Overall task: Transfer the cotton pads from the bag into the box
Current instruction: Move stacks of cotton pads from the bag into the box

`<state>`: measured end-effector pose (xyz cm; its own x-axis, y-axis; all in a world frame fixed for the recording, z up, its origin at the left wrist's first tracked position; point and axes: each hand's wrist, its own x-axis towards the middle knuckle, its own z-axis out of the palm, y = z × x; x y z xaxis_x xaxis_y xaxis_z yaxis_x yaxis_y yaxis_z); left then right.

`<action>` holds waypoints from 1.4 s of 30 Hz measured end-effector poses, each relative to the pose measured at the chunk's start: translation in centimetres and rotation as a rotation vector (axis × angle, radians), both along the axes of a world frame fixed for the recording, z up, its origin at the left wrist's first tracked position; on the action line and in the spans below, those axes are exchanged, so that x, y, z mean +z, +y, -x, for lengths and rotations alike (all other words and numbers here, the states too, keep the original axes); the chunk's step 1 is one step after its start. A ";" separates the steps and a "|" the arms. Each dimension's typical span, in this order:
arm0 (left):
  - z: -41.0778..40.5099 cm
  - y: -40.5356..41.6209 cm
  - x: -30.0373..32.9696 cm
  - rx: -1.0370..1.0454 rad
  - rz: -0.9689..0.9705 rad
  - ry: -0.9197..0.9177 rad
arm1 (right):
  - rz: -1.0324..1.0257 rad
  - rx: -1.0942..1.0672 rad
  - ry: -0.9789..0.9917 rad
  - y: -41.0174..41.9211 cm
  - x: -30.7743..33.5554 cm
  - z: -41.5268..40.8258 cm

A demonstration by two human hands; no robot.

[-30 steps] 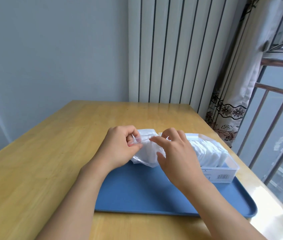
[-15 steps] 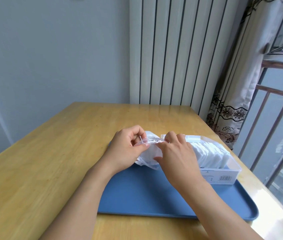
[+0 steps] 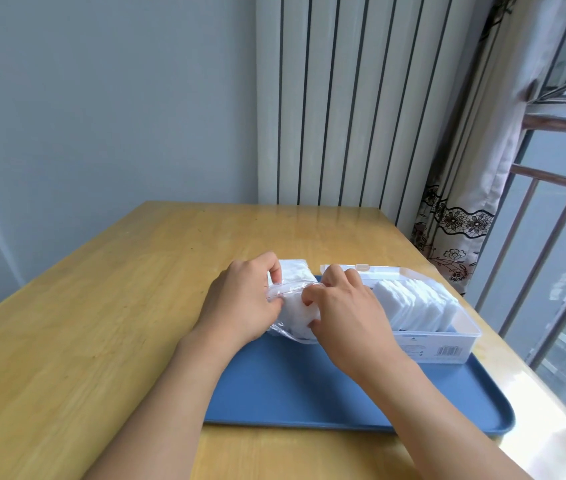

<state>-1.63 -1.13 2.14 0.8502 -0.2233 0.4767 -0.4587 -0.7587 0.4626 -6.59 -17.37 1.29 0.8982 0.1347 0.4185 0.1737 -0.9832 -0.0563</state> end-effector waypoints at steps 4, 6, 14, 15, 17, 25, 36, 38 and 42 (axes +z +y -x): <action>-0.1 0.1 -0.1 0.107 -0.014 -0.037 | -0.106 0.102 0.004 0.1 0.0 0.4; -0.2 0.3 -0.1 0.143 0.004 -0.023 | -0.196 0.193 -0.035 0.1 0.2 0.7; 0.0 1.1 0.4 -0.133 0.134 0.198 | -1.255 0.456 -0.046 -0.6 2.7 2.1; 0.6 1.2 0.7 -0.214 0.107 0.233 | -1.313 0.432 -0.043 -0.8 2.8 1.9; 1.9 0.7 1.8 -0.376 0.178 0.259 | -1.389 0.405 -0.019 -1.4 3.0 1.8; 4.1 -3.1 2.1 -0.483 0.810 0.319 | -1.562 0.450 0.169 -0.6 2.2 1.5; 4.5 -4.7 1.0 -0.549 0.642 0.455 | -1.423 0.310 0.196 -0.5 2.6 1.8; 4.3 -4.8 0.8 -0.509 0.667 0.470 | -1.404 0.302 0.192 -0.7 2.7 1.8; 3.9 -4.6 1.1 -0.399 0.919 0.502 | -1.291 0.203 0.025 -1.4 2.5 1.4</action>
